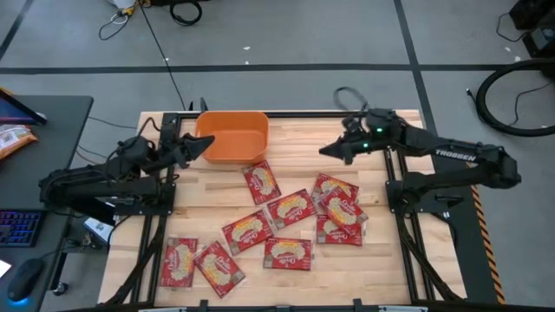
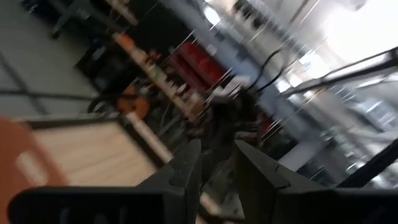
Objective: Sort popcorn bags into baskets
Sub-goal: Put the red popcorn bag into the orange bin
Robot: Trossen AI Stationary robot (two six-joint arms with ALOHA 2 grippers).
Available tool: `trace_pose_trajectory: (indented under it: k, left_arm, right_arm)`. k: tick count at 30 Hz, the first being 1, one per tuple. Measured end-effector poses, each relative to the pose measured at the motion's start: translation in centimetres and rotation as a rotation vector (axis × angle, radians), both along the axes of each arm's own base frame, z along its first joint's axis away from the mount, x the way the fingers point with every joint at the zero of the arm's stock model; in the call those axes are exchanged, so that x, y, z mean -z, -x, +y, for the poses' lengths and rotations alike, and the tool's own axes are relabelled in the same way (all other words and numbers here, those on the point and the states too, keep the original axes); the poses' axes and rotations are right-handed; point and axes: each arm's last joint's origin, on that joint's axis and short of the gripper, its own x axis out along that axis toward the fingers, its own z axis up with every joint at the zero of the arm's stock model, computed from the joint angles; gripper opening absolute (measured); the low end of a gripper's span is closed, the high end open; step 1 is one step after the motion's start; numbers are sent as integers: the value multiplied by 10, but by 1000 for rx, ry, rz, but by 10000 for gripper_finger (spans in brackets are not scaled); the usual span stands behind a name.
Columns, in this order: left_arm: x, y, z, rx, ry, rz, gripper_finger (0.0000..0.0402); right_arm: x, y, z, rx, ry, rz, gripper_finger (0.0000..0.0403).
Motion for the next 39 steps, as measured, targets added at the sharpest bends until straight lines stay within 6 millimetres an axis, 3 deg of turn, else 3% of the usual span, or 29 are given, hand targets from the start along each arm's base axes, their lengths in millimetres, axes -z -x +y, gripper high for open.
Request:
trace_pose_trajectory:
  k: [3,9,19,24,29,39]
  left_arm:
    - [3,-3,0,9,14,81,96]
    - [8,-9,1,26,24,135,96]
    - [9,-12,0,81,31,142,96]
    - [9,-12,0,86,31,142,96]
    - [9,-12,-1,112,29,143,96]
    - [9,-12,-1,113,30,142,96]
  right_arm:
    - [4,-7,7,-71,69,177,24]
    - [31,-14,23,-233,102,432,38]
    - [71,-13,48,-343,4,854,180]
    - [94,2,47,-325,-139,924,225]
    - [116,28,43,-217,-259,988,224]
    - [146,38,42,-163,-355,947,222]
